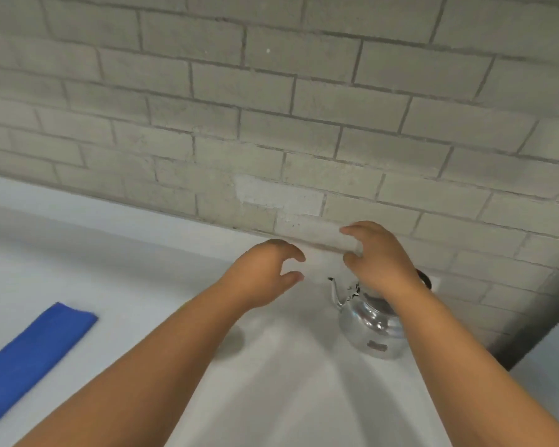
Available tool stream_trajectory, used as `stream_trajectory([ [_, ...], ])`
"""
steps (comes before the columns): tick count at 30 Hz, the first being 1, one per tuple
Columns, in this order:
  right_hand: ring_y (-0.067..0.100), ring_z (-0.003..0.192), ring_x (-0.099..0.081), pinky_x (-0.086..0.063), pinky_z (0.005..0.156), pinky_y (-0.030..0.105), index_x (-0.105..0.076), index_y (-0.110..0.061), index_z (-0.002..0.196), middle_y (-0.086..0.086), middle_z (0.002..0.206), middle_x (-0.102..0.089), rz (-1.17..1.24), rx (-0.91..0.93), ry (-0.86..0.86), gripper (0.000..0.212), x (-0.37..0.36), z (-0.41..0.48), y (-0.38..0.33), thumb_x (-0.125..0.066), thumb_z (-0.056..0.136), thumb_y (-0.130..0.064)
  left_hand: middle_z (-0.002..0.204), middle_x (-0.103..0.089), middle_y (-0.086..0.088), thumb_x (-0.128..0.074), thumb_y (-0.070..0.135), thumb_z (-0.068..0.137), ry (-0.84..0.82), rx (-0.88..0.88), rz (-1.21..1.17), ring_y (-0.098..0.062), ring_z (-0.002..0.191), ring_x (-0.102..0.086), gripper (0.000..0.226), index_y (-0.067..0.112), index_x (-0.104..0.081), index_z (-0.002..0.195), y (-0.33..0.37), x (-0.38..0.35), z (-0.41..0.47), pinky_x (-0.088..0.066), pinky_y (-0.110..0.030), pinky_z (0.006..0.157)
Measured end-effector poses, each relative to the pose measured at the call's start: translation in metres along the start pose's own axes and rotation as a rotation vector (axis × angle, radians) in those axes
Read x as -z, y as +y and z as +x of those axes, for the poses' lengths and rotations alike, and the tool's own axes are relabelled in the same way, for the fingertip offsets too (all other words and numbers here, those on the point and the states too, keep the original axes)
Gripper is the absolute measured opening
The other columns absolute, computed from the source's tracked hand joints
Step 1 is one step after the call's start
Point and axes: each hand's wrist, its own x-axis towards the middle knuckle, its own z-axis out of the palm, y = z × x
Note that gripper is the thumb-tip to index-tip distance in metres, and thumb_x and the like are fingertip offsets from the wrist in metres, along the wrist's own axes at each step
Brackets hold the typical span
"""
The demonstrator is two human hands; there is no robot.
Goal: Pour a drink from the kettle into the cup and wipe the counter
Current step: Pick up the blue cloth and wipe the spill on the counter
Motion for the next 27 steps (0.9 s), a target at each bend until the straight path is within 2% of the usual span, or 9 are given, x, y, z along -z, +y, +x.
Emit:
stream_trajectory([
  [2, 0.017, 0.119, -0.048, -0.033, 0.096, 0.021, -0.057, -0.024, 0.122, -0.003, 0.134, -0.049, 0.039, 0.072, -0.003, 0.042, -0.007, 0.002, -0.031, -0.058, 0.081, -0.016, 0.119, -0.058, 0.010, -0.062, 0.033, 0.085, 0.058, 0.076, 0.002, -0.009, 0.108, -0.053, 0.024, 0.029, -0.061, 0.109, -0.022, 0.017, -0.037, -0.036, -0.020, 0.084],
  [5, 0.016, 0.114, -0.051, -0.032, 0.090, 0.018, -0.061, -0.023, 0.118, -0.003, 0.128, -0.054, 0.066, 0.257, -0.053, 0.037, -0.042, 0.006, -0.104, -0.060, 0.081, -0.018, 0.105, -0.055, 0.014, -0.062, 0.030, 0.085, 0.231, 0.358, -0.049, -0.008, 0.098, -0.054, 0.017, 0.031, -0.063, 0.101, -0.075, 0.050, -0.108, -0.043, -0.024, 0.081],
  [9, 0.015, 0.105, -0.054, -0.035, 0.082, 0.022, -0.060, -0.029, 0.116, -0.005, 0.127, -0.054, 0.126, 0.377, -0.202, 0.033, -0.105, 0.008, -0.202, -0.059, 0.083, -0.024, 0.087, -0.058, 0.009, -0.060, 0.022, 0.086, 0.463, 0.687, -0.051, -0.012, 0.078, -0.055, 0.010, 0.022, -0.065, 0.095, -0.141, 0.075, -0.180, -0.038, -0.024, 0.060],
  [11, 0.017, 0.102, -0.056, -0.037, 0.081, 0.023, -0.061, -0.027, 0.116, -0.001, 0.125, -0.055, 0.138, 0.400, -0.294, 0.032, -0.142, 0.007, -0.243, -0.059, 0.084, -0.023, 0.097, -0.060, -0.001, -0.058, 0.015, 0.086, 0.527, 0.814, -0.014, -0.022, 0.083, -0.057, 0.016, 0.015, -0.065, 0.099, -0.170, 0.083, -0.205, -0.040, -0.027, 0.068],
  [14, 0.020, 0.109, -0.057, -0.040, 0.086, 0.024, -0.061, -0.024, 0.116, 0.001, 0.129, -0.055, 0.151, 0.388, -0.453, 0.032, -0.199, 0.003, -0.292, -0.060, 0.084, -0.023, 0.112, -0.055, -0.014, -0.055, 0.017, 0.085, 0.558, 1.012, 0.013, -0.032, 0.092, -0.057, 0.025, 0.013, -0.059, 0.109, -0.206, 0.089, -0.237, -0.048, -0.036, 0.076],
  [17, 0.021, 0.113, -0.056, -0.041, 0.089, 0.027, -0.058, -0.022, 0.121, 0.003, 0.132, -0.055, 0.136, 0.328, -0.580, 0.035, -0.253, 0.003, -0.321, -0.059, 0.086, -0.023, 0.116, -0.050, -0.015, -0.058, 0.033, 0.084, 0.499, 1.202, 0.010, -0.034, 0.102, -0.050, 0.041, 0.012, -0.047, 0.119, -0.232, 0.090, -0.256, -0.045, -0.040, 0.078],
  [20, 0.024, 0.122, -0.050, -0.040, 0.098, 0.032, -0.047, -0.019, 0.133, 0.006, 0.139, -0.049, 0.059, 0.241, -0.644, 0.045, -0.295, 0.008, -0.331, -0.055, 0.089, -0.024, 0.116, -0.051, -0.014, -0.056, 0.053, 0.081, 0.377, 1.298, 0.031, -0.032, 0.105, -0.049, 0.058, 0.010, -0.042, 0.117, -0.253, 0.089, -0.260, -0.042, -0.036, 0.073],
  [24, 0.029, 0.133, -0.037, -0.033, 0.107, 0.037, -0.024, -0.014, 0.144, 0.011, 0.150, -0.033, -0.079, 0.127, -0.728, 0.060, -0.331, 0.010, -0.324, -0.048, 0.092, -0.029, 0.118, -0.048, -0.011, -0.052, 0.068, 0.075, 0.212, 1.278, 0.199, -0.028, 0.106, -0.047, 0.075, 0.009, -0.041, 0.120, -0.277, 0.085, -0.257, -0.043, -0.035, 0.078],
  [27, 0.033, 0.124, -0.043, -0.042, 0.099, 0.041, -0.030, -0.009, 0.138, 0.014, 0.139, -0.043, -0.184, 0.081, -0.711, 0.059, -0.345, 0.008, -0.318, -0.049, 0.090, -0.037, 0.113, -0.048, -0.009, -0.054, 0.070, 0.072, 0.128, 1.205, 0.262, -0.025, 0.101, -0.047, 0.073, 0.011, -0.044, 0.114, -0.287, 0.078, -0.250, -0.038, -0.031, 0.071],
])
